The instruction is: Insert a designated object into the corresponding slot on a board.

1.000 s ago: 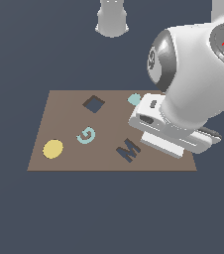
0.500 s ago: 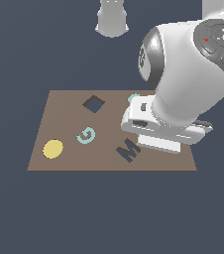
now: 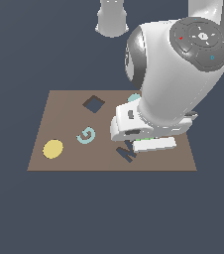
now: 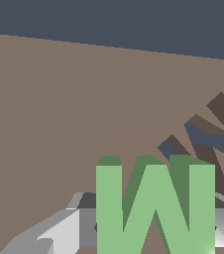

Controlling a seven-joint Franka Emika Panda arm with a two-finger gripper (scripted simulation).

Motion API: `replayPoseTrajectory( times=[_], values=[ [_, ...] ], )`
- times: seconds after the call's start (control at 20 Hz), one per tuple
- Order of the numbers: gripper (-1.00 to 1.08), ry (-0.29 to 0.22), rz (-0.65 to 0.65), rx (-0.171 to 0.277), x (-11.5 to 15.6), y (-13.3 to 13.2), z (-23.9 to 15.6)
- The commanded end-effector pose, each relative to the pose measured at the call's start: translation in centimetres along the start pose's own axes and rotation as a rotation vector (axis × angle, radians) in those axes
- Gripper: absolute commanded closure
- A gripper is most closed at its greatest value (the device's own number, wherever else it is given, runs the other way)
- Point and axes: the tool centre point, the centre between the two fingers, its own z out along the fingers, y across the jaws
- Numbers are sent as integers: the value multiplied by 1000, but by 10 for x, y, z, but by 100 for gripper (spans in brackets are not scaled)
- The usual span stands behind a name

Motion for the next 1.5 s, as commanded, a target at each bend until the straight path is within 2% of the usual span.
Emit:
replayPoseTrajectory(
  times=[0.0,0.4,0.75,1.1,1.45],
  values=[
    [108,1,-92,0,1,7,-1],
    [108,0,-363,0,9,29,-3],
    [108,0,-539,-1,18,41,-4],
    [108,-1,-653,-1,25,48,-5],
    [108,-1,-704,-1,28,50,-5]
  ],
)
